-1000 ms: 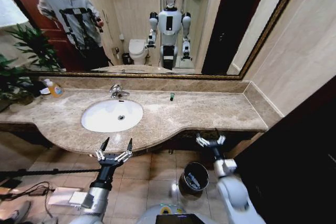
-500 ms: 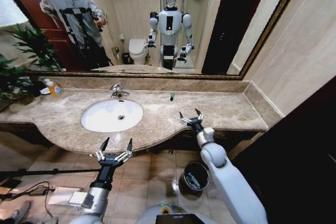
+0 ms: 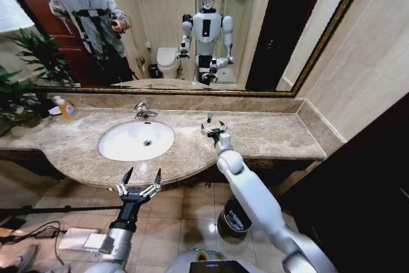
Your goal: Pick up the trash from the sink and place it in the trash bin.
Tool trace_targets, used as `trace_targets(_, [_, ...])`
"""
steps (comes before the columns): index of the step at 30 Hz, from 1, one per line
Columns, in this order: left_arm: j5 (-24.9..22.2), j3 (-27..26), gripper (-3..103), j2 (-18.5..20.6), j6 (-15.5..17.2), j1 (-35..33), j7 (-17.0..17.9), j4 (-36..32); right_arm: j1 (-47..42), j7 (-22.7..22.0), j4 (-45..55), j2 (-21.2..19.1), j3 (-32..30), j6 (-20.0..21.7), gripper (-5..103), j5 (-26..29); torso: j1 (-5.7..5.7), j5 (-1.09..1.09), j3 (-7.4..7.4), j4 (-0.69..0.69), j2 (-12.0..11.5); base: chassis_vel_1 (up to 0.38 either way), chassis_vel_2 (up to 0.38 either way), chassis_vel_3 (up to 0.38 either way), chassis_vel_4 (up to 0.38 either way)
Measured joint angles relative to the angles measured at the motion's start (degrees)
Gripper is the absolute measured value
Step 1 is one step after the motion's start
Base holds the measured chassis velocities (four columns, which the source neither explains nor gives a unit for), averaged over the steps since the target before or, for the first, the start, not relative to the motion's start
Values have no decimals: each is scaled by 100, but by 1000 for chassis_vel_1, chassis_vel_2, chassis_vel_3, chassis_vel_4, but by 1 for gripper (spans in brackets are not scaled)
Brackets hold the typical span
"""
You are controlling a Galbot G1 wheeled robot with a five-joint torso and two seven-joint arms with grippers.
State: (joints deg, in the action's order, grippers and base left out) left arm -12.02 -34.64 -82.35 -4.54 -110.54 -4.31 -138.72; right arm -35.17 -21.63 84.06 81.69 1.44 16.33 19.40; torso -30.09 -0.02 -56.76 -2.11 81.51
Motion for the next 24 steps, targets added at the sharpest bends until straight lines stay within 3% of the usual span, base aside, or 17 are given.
trace_targets(14, [0,0,100,1,0,0,0,0,948,-10,-2132,760,-42,-426,100,-601,0,0,0,0,0,0,0,0,0])
trace_targets(24, [0,0,100,1,0,0,0,0,1399,93,-3250,1062,-576,-700,100,-816,0,1,0,0,0,0,0,0,0])
